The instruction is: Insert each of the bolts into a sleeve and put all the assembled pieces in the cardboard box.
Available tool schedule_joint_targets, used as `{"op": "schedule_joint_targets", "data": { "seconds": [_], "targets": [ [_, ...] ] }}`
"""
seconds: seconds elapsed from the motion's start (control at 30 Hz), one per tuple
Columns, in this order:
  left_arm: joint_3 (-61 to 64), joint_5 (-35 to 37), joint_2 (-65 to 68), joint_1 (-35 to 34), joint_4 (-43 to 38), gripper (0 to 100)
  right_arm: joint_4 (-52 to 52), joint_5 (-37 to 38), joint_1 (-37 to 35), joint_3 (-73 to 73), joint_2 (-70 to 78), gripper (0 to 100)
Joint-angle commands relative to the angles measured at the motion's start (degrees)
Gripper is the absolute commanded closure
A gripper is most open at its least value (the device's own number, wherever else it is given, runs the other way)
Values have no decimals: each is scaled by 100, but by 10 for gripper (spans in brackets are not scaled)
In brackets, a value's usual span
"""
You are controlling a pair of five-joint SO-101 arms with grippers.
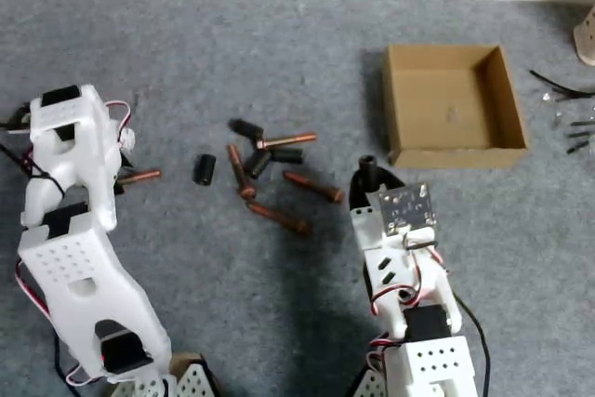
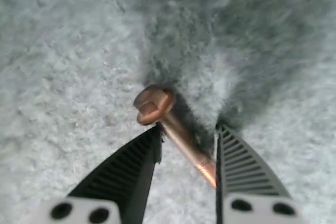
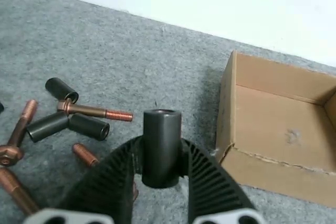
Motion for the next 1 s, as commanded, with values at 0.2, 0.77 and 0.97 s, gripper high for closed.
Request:
{"op": "schedule_joint_targets", "data": {
  "seconds": [0.2, 0.77, 0.97],
  "targets": [
    [75, 70, -4, -48, -273, 875, -251, 0, 40, 497, -110, 992],
    [-242, -1960, -277, 892, -431, 996, -251, -18, 40, 497, -110, 992],
    [-312, -3288, -1042, 1253, -897, 996, -734, -53, -303, 611, -84, 993]
  ]
}}
